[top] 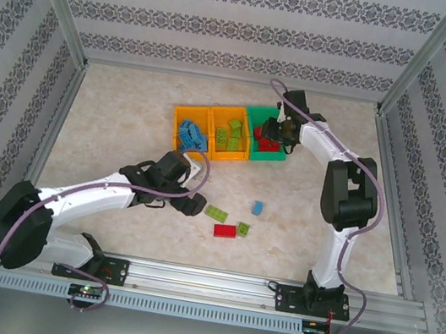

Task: Sort the legos into containers by color

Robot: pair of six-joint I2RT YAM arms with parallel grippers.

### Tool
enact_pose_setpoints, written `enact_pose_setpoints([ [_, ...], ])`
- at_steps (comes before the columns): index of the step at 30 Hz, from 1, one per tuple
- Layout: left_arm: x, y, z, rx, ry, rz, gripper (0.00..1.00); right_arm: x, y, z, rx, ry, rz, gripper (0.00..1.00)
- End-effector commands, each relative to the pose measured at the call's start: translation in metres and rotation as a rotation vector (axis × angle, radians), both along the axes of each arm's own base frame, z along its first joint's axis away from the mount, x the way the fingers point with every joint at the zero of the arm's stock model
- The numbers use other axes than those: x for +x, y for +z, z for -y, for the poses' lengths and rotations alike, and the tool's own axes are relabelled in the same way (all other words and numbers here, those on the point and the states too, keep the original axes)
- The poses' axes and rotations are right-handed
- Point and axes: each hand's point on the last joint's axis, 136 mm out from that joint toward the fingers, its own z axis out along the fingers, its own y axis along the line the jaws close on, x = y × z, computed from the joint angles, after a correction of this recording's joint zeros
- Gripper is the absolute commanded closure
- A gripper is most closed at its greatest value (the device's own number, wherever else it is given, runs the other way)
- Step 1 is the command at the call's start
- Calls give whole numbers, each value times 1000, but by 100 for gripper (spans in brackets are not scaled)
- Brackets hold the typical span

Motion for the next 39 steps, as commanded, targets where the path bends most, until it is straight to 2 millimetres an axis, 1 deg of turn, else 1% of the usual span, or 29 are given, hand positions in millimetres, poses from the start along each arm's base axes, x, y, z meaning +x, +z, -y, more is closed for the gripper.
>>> enact_pose_setpoints([
  [1, 1, 7, 23, -4, -116, 9, 0, -3, 2, -1, 29, -32, -47, 57],
  [3, -3, 1, 30, 2, -128, -20, 0, -4, 3, -3, 36, -31, -48, 49],
  [6, -5, -4, 41, 5, -113, -49, 0, -7, 9, -6, 45, -20, -37, 45],
  [7, -6, -5, 45, 13, -108, -62, 0, -8, 12, -7, 44, -16, -30, 41],
  [8, -7, -7, 49, 27, -104, -73, 0, -9, 16, -8, 41, -14, -22, 35],
  [9, -10, -9, 53, 41, -101, -81, 0, -11, 18, -9, 37, -12, -17, 32],
  [12, -14, -13, 65, 92, -75, -108, 0, -15, 27, -11, 42, -12, 1, 30],
  [14, -16, -20, 69, 140, -51, -144, 0, -18, 32, -12, 45, -14, 12, 25],
  [16, -17, -28, 70, 193, -19, -172, 0, -20, 37, -11, 50, -19, 20, 20],
  [21, -19, -44, 67, 267, 47, -230, 0, -26, 43, -12, 65, -20, 36, 17],
  [24, -23, -50, 68, 266, 69, -270, 0, -28, 48, -13, 79, -17, 54, 4],
  [25, -23, -52, 69, 264, 72, -278, 0, -29, 50, -14, 84, -13, 61, 2],
  [30, -25, -56, 75, 244, 85, -305, 0, -32, 56, -11, 70, -13, 96, 2],
  [36, -24, -61, 87, 216, 81, -328, 0, -40, 54, -2, 47, -22, 104, 2],
  [39, -22, -65, 85, 235, 95, -331, 0, -43, 50, 6, 39, -37, 96, 2],
])
